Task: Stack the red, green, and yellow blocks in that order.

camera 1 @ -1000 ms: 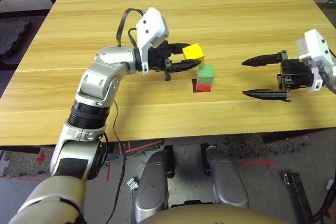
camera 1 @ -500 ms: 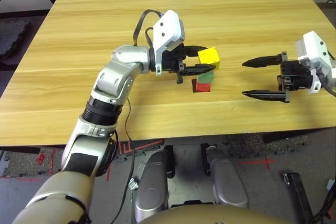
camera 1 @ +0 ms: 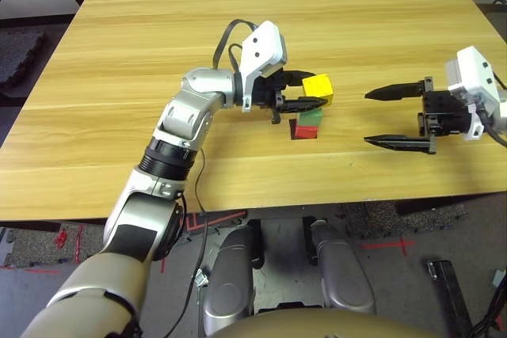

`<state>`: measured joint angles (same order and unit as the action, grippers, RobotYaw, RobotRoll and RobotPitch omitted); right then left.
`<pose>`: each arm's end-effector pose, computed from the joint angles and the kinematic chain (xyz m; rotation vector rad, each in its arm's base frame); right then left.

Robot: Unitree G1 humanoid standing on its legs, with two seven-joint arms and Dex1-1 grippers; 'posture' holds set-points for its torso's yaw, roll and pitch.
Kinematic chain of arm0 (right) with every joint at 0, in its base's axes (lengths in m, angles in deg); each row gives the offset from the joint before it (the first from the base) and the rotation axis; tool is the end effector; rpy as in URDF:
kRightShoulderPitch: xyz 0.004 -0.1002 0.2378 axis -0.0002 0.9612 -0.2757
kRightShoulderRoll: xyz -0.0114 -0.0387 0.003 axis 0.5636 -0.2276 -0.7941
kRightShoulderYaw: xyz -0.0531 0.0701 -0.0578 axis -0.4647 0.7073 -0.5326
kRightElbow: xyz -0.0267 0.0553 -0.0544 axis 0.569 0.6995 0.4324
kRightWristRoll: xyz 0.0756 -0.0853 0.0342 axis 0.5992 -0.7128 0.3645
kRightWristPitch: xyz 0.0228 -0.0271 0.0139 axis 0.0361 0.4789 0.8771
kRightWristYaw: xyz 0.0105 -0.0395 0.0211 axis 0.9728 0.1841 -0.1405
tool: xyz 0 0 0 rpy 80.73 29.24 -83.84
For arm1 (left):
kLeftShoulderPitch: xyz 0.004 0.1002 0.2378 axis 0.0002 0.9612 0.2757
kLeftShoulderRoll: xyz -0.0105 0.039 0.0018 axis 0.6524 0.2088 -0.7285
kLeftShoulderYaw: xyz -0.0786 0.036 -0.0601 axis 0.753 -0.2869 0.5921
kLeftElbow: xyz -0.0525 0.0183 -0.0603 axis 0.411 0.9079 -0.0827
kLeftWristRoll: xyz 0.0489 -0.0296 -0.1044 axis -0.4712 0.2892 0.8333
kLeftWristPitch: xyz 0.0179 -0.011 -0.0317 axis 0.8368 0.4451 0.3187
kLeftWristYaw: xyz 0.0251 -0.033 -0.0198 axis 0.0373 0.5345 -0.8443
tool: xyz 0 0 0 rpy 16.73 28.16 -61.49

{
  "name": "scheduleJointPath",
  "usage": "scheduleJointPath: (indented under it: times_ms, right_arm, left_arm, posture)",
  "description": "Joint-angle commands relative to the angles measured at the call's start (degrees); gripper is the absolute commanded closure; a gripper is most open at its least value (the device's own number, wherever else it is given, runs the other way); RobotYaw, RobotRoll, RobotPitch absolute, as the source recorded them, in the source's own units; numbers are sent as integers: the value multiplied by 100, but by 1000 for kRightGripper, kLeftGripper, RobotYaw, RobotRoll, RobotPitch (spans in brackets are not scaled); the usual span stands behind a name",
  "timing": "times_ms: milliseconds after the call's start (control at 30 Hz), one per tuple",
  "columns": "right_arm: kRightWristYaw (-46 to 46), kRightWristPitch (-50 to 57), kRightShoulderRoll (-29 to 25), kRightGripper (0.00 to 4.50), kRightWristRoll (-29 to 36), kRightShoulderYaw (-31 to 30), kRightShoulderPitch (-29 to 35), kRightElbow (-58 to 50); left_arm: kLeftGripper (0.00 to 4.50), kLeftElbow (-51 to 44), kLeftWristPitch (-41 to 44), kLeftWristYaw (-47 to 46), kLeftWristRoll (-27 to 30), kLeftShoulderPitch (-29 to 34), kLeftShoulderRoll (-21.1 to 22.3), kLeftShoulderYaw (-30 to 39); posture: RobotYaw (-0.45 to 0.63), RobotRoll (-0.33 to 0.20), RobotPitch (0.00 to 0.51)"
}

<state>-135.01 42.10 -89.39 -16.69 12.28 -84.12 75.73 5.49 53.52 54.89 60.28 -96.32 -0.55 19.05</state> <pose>0.2790 -0.2655 0.2304 -0.4842 0.0787 1.3011 0.3312 0.1288 0.2200 0.3622 -0.1091 -1.3707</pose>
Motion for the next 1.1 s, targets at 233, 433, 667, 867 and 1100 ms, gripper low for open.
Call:
scheduleJointPath:
  times_ms: [233, 433, 667, 867, 1100]
  right_arm:
    - [7, -20, 43, 0, 54, 25, 43, -44]
    - [-2, -37, 66, 0, 38, 7, 24, -13]
    - [-12, -46, 97, 0, 27, -21, 4, -9]
    - [-49, -71, 94, 0, 7, -37, -17, 35]
    - [-90, -178, 118, 0, -50, -77, -31, 152]
  left_arm:
    - [2548, 45, -74, 106, -70, 53, -29, -92]
    - [2548, 107, -132, 127, -97, 83, -23, -113]
    - [2548, 305, -328, 172, -195, 108, 12, -125]
    - [2548, 289, -365, 198, -226, 165, 10, -111]
    - [2548, 213, -343, 191, -217, 218, -1, -105]
  posture:
    - [113, 29, 243]
    - [114, 28, 244]
    - [116, 23, 241]
    - [116, 23, 241]
    - [129, 17, 237]
